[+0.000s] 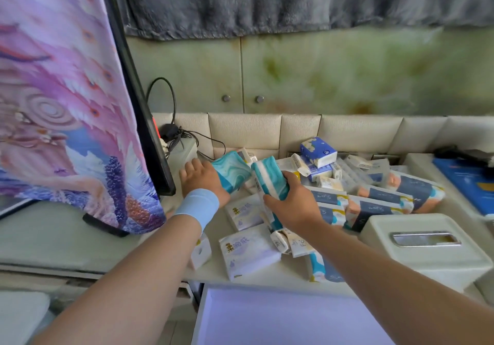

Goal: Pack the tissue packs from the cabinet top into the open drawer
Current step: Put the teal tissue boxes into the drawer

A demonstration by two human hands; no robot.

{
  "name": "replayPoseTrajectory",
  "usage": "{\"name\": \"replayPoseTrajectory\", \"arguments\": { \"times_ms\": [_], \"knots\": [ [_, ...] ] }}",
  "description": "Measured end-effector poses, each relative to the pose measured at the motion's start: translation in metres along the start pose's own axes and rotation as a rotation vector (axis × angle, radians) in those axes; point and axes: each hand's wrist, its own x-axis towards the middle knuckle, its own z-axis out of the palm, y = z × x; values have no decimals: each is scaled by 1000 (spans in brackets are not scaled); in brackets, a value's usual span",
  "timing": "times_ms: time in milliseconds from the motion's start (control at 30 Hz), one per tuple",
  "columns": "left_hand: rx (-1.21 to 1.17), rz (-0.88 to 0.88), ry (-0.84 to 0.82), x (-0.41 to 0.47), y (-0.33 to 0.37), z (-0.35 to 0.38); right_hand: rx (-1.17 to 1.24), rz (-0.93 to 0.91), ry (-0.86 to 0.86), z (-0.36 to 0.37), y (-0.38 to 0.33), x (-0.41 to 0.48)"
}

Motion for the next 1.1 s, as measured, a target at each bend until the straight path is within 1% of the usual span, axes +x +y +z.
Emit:
{"name": "replayPoseTrajectory", "arguments": {
  "times_ms": [67,133,200,300,367,400,500,600,633,700,833,967,1100],
  "knots": [
    [-26,-8,-19,-14,-2,-23,50,-6,22,-12,-6,-13],
    [-113,-30,-78,-31,-4,-42,115,-4,51,-23,-11,-29],
    [-239,-52,-192,-52,-5,-56,184,3,80,-34,-15,-48],
    [-498,-65,-412,-92,1,-66,302,43,116,-46,-17,-78],
    [-596,-53,-499,-122,3,-64,350,73,116,-53,-16,-100],
    [-625,-50,-520,-136,2,-63,351,83,98,-56,-14,-112],
    [-655,-66,-601,-175,-12,-47,230,119,-3,-62,-7,-146],
    [-706,-53,-735,-210,-33,-30,270,206,-96,-56,-1,-173],
    [-715,-58,-798,-221,-40,-23,274,227,-130,-52,-1,-180],
    [-675,-69,-888,-240,-49,-12,172,214,-213,-41,0,-195],
    [-503,-64,-981,-269,-55,15,-46,191,-314,-19,11,-219],
    [-387,-65,-999,-282,-52,36,-155,255,-414,-7,34,-225],
    [-373,-67,-972,-289,-43,57,-259,302,-497,1,58,-224]
  ]
}}
